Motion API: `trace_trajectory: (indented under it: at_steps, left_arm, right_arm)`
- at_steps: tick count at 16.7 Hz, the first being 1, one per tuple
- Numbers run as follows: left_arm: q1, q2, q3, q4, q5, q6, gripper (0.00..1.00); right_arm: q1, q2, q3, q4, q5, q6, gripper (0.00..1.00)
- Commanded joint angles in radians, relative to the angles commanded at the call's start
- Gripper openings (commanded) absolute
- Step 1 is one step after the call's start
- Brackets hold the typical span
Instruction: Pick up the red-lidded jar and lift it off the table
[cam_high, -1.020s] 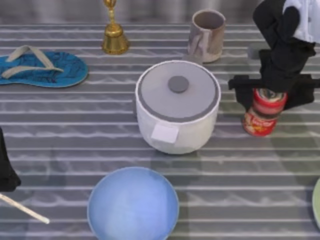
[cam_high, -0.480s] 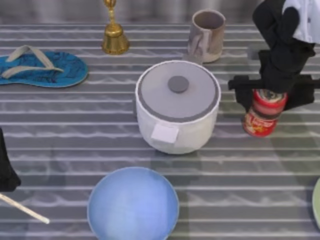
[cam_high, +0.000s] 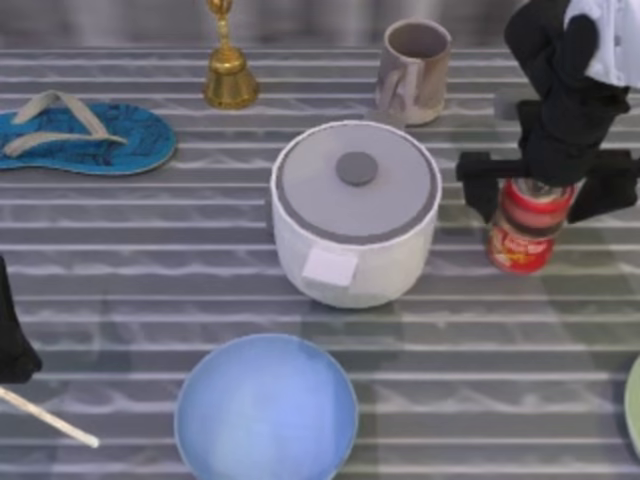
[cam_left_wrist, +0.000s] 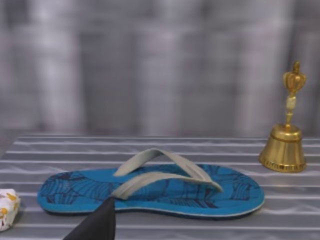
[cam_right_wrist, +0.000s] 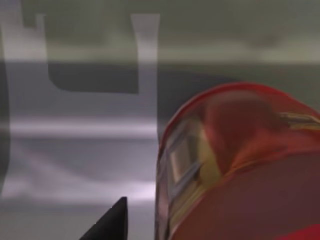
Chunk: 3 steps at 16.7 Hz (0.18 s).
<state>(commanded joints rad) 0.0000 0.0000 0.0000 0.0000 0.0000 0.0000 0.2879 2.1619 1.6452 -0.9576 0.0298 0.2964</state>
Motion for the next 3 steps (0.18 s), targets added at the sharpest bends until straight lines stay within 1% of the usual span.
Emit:
trace_trajectory:
  at_steps: [3]
  left_arm:
    - [0.000, 0.000, 0.000, 0.000, 0.000, 0.000, 1.00]
  right_arm:
    - [0.000, 0.000, 0.000, 0.000, 0.000, 0.000, 1.00]
